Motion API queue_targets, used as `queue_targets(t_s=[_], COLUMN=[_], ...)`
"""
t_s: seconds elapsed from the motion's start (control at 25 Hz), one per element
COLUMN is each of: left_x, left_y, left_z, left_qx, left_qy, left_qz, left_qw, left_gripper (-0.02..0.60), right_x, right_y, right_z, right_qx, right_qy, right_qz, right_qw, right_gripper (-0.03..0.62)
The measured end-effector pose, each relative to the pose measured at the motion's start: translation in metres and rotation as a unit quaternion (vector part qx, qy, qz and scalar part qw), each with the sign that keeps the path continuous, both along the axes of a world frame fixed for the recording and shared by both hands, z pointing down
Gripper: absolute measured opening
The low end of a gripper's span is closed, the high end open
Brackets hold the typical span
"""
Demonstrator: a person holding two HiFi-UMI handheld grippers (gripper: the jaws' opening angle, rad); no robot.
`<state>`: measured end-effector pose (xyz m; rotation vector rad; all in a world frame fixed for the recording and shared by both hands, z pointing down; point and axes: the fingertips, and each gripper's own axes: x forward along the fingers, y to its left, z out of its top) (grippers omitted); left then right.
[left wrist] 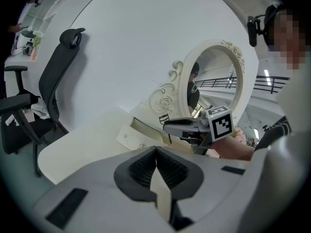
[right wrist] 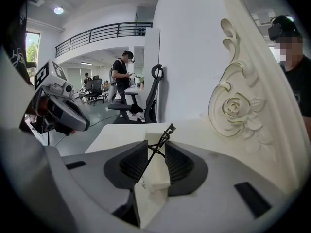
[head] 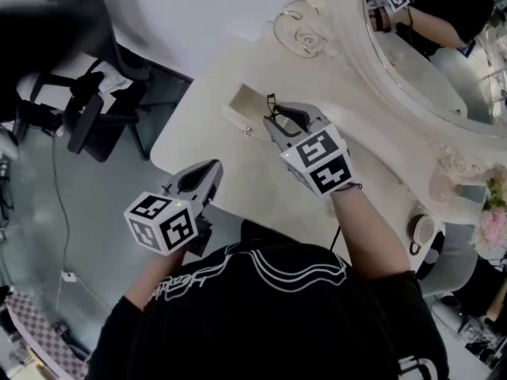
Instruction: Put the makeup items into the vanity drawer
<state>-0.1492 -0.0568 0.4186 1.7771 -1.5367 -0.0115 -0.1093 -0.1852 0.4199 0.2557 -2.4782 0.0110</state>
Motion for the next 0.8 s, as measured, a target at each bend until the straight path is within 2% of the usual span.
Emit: queue_targets(t_s=[0.4, 0.8], left_x=[-0.011, -0.045], left_y=[-0.018, -0.029], left_z=[0.004, 0.007], left_qx=[-0.003, -0.004], left_qy=[0.007, 0.014], left_qz=[0.007, 0.047], left_qw=[0.9999, 0.9988], left_gripper=[0.023, 0.023], right_x=[-0.031, -0.046], right_y=[-0.006, -0.006], right_z=[0.027, 0.046], right_qx=[-0.013, -0.066], right_qy=[0.034, 0.055], right_qz=[-0.038, -0.006], right_qw=[0.999, 0.996], right_gripper=[0.124, 0.127])
